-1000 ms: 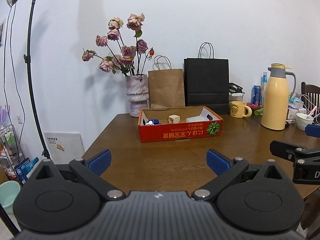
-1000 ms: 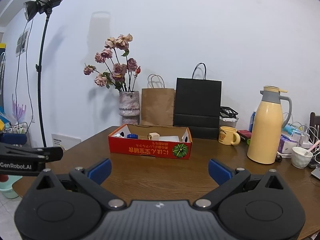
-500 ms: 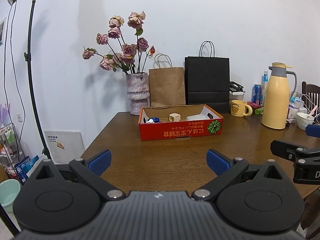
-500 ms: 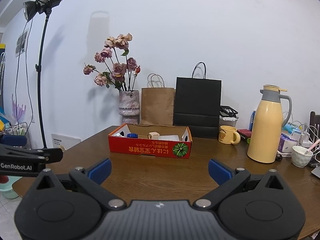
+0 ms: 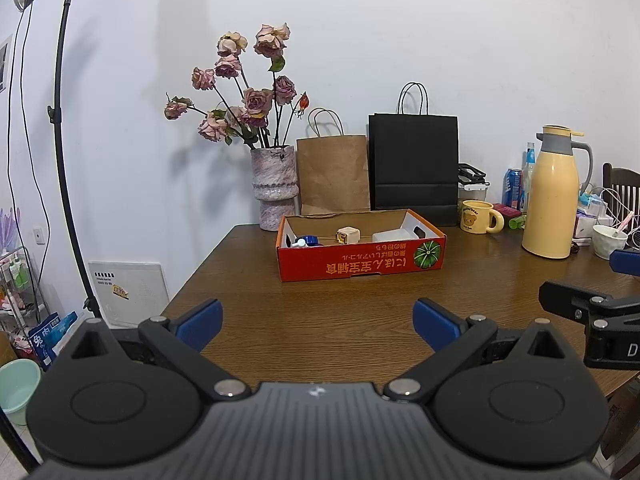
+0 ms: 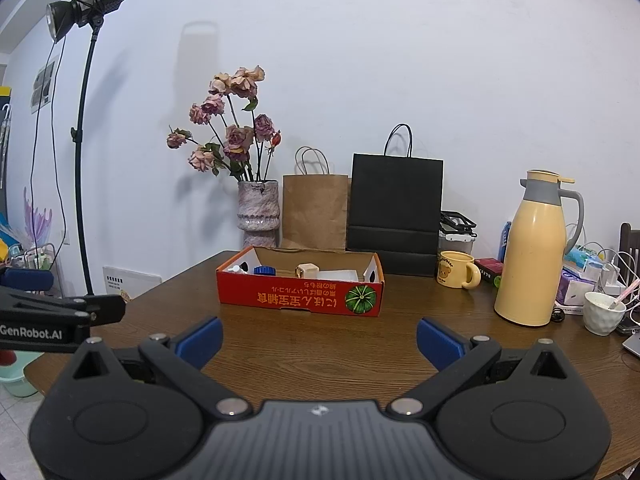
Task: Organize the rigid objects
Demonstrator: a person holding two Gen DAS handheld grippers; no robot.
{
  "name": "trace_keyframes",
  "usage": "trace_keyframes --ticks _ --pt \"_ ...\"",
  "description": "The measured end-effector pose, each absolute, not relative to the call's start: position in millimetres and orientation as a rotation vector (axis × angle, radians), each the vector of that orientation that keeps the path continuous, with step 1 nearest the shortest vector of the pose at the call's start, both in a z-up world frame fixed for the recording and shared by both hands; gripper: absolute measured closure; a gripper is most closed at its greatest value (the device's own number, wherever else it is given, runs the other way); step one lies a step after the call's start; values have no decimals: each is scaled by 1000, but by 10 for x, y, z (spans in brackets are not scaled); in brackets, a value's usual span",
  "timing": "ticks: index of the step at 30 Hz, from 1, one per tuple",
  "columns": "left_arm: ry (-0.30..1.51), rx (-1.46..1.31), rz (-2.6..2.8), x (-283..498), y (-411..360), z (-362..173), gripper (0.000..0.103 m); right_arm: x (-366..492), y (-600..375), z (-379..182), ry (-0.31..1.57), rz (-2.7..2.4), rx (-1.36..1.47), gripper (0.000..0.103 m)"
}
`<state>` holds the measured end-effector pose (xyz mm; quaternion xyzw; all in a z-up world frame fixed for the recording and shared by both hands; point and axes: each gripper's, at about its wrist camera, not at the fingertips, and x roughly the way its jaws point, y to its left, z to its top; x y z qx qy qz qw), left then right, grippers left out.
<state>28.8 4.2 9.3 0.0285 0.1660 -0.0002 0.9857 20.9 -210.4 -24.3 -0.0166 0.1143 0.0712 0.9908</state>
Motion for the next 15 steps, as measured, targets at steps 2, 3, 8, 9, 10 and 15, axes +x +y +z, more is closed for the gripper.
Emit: trace_keyframes --ticks 2,3,8,9,10,15 --pt "333 59 0 291 40 91 0 209 -2103 -243 229 144 -33 0" --pt "333 58 0 289 41 92 0 208 -2102 -242 229 143 -33 0" --pt "332 59 0 287 36 90 0 208 -2100 -244 228 144 -34 0" --pt "331 59 0 284 35 89 0 207 -2101 -241 229 143 -34 0" --pt "329 59 -1 283 35 89 0 208 -2099 -242 229 143 -34 0" --pt "316 66 -4 256 13 100 0 205 -2097 -242 230 143 -34 0"
